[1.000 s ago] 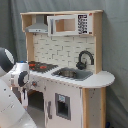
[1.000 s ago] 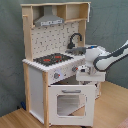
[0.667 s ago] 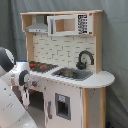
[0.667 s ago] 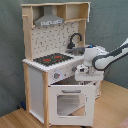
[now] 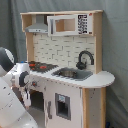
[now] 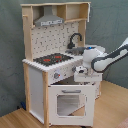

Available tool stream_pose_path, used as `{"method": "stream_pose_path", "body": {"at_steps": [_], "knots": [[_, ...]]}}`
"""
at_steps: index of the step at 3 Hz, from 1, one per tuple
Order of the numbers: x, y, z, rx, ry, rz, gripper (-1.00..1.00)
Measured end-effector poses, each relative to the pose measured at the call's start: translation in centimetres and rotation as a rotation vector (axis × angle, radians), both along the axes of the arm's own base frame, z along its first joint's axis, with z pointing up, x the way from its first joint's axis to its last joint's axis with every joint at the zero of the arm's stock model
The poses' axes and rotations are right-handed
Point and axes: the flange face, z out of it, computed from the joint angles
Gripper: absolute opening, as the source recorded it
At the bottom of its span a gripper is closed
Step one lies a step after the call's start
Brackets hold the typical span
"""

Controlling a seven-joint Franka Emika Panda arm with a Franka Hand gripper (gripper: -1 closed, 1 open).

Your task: Play with the kitchen

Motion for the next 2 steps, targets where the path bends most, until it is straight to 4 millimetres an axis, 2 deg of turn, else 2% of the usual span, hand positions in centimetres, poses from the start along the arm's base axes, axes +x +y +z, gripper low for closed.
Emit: {"method": "stream_pose_path", "body": {"at_steps": [1, 2], "knots": [[0.06, 0.03, -0.13, -0.001, -0.001, 0.001, -1.0], [0.51, 0.3, -0.7, -0.008, -0.011, 0.003, -1.0]]}}
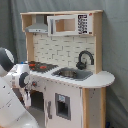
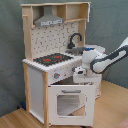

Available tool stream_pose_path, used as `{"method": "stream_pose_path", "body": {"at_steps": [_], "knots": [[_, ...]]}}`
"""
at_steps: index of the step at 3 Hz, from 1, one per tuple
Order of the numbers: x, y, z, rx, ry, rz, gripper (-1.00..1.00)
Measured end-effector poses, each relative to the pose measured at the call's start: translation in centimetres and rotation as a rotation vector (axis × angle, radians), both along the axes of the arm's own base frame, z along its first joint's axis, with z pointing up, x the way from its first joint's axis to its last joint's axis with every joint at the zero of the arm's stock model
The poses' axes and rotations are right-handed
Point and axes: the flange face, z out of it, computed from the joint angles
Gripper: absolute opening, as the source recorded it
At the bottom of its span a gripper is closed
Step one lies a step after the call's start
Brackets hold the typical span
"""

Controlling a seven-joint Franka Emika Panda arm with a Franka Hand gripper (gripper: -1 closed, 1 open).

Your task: Play with the kitchen

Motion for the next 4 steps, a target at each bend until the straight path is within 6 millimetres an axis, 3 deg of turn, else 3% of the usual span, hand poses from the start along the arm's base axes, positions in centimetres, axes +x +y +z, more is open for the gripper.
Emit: {"method": "stream_pose_path", "body": {"at_steps": [2, 4], "knots": [[1.7, 1.0, -0.8, -0.007, -0.02, 0.007, -1.0], [0.2, 3.9, -2.3, -0.029, -0.035, -0.063, -1.0]]}}
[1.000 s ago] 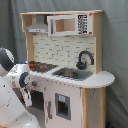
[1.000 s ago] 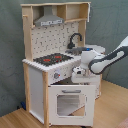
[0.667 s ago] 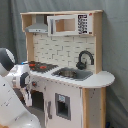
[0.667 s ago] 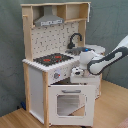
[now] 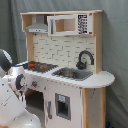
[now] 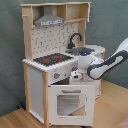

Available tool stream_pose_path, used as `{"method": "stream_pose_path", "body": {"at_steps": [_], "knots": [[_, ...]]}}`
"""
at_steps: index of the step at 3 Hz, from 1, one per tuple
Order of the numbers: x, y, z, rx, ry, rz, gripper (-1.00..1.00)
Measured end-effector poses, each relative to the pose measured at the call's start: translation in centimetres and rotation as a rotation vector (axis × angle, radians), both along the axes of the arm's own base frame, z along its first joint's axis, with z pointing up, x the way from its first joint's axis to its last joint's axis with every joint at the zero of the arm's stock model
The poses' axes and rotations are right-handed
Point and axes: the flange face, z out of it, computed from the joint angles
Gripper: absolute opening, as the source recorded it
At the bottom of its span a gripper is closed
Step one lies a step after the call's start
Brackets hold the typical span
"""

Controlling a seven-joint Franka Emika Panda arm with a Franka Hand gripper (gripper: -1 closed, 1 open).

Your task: Play with the kitchen

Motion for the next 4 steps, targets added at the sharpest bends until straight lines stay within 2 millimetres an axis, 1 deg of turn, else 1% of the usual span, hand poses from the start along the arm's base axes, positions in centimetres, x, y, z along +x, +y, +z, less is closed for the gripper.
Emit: {"method": "stream_pose_path", "body": {"at_steps": [1, 3, 4], "knots": [[-1.2, 2.6, -0.3, -0.004, -0.044, -0.013, -1.0], [-5.2, 7.1, -2.2, 0.02, -0.078, -0.044, -1.0], [-6.8, 8.5, -2.7, 0.037, -0.083, -0.095, -1.0]]}}
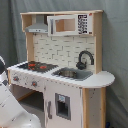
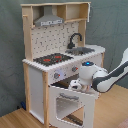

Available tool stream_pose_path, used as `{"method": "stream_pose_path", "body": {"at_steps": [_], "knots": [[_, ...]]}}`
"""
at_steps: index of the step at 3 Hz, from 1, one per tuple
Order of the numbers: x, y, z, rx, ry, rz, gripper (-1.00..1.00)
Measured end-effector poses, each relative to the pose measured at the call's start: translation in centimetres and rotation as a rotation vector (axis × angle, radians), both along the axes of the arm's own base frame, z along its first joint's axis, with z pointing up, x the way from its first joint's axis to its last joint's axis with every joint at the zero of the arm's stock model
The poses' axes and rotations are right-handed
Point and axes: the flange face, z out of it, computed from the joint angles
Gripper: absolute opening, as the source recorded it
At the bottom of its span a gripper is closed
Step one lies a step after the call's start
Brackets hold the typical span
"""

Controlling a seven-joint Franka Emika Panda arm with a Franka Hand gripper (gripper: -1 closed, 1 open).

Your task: Play with the kitchen

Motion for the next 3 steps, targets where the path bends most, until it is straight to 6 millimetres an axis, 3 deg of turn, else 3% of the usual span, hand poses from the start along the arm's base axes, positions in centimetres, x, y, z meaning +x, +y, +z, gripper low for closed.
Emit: {"method": "stream_pose_path", "body": {"at_steps": [2, 3], "knots": [[0.0, -0.4, 3.2, 0.043, -0.019, -0.128, -1.0], [0.0, -0.4, 3.4, 0.044, -0.019, -0.133, -1.0]]}}
